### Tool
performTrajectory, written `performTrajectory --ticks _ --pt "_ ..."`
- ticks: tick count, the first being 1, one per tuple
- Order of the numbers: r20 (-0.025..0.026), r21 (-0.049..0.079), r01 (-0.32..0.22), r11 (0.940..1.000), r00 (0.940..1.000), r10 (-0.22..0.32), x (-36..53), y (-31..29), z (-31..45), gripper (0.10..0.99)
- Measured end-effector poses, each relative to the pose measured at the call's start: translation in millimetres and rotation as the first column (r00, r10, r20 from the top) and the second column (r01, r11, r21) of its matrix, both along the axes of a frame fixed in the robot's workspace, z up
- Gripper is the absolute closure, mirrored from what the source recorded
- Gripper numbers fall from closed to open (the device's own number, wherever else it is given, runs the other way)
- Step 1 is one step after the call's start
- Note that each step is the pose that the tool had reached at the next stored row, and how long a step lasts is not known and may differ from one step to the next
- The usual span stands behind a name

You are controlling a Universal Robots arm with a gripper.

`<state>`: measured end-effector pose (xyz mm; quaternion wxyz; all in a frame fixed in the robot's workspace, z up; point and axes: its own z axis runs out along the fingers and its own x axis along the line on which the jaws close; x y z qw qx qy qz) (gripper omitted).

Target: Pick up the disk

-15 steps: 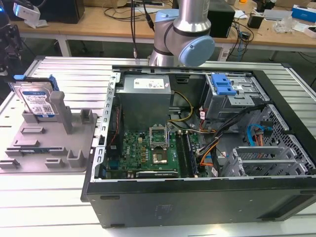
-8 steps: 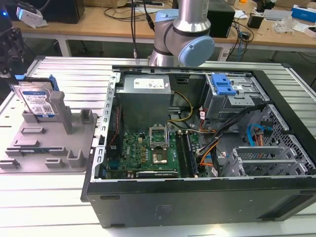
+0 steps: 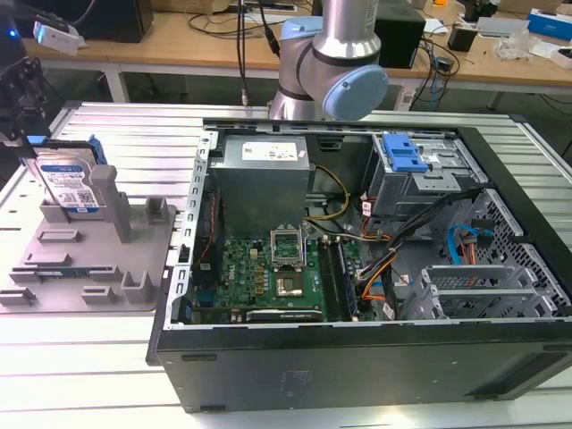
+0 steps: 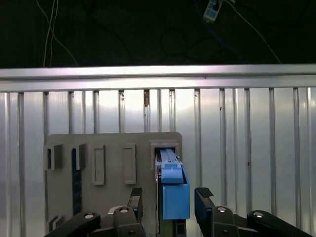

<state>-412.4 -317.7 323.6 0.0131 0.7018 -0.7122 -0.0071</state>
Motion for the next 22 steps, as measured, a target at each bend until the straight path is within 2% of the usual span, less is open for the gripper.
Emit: performTrajectory --ticks 7,18,20,22 --pt "0.0042 -0.005 -0.016 0.9999 0.9999 0.016 -0.1 3.9 -5.9 0.545" --pt "0.0049 -0.006 -0.032 0.9995 0.9995 0.032 -2.5 4.0 -12.8 0.557" --pt "0.0049 -0.007 -0.033 0.9994 0.9994 0.033 -2.5 4.0 -13.8 0.694" --pt "0.005 -0.007 -0.034 0.9994 0.9994 0.034 -2.5 4.0 -14.6 0.694"
